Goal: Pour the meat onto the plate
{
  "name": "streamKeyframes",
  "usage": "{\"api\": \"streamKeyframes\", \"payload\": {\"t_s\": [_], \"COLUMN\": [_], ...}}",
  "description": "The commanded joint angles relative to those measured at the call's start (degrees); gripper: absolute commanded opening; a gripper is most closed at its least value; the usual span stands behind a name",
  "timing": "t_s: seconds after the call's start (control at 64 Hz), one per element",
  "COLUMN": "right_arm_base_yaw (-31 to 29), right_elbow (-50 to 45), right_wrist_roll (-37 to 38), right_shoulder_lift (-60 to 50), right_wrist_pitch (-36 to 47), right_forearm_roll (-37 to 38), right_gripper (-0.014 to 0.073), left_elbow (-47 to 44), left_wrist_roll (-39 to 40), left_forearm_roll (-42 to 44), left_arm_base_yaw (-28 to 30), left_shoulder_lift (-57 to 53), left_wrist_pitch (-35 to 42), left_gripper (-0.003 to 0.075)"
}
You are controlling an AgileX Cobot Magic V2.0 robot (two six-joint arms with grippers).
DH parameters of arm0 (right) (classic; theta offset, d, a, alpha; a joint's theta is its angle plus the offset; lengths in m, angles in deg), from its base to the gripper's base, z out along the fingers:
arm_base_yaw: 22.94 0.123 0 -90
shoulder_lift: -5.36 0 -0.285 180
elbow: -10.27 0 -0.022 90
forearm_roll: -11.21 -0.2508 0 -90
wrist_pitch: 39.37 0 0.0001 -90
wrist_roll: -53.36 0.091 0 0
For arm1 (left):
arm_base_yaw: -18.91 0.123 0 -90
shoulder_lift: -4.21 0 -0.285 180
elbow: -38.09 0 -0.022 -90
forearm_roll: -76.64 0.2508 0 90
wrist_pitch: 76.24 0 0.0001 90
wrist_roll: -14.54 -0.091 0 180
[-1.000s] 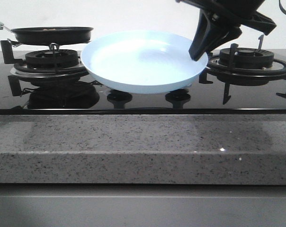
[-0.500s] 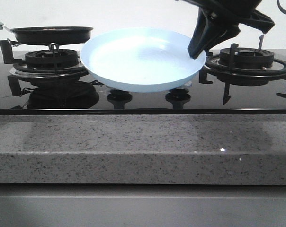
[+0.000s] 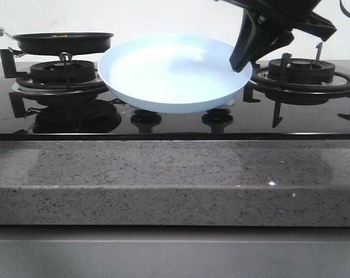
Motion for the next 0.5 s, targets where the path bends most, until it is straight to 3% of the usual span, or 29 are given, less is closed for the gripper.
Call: {"api": "streamKeyframes", "payload": {"t_s": [0.0,0.125,0.297,0.484], "right_arm_base_yaw": [0.09,0.09,0.09,0.09], "right_elbow": [1.12,1.12,1.12,1.12], "right_wrist_roll": [-0.65,-0.65,-0.65,-0.65], "right_shoulder_lift": [-2.82,-2.82,-2.82,-2.82], "right_wrist_pitch": [2.08,2.08,2.08,2.08], "right_forearm_roll": [-1.14,-1.14,-1.14,-1.14], "right_gripper": [-0.0068,-0.0068,-0.0068,-0.0068], "left_elbow": [5.94,11.55,19.02,26.11], "left_wrist_roll": [0.15,-3.84,-18.67,-18.86], "left_forearm_roll": [-2.95,-8.66,-30.59,-34.27], "left_arm_base_yaw": [3.87,10.26,16.01,17.19], "left_shoulder_lift": [3.96,10.27,22.93,34.00], "left_wrist_pitch": [1.14,-2.97,-16.63,-22.71], "left_gripper": [0.0450,0.0359,0.0314,0.0314]}}
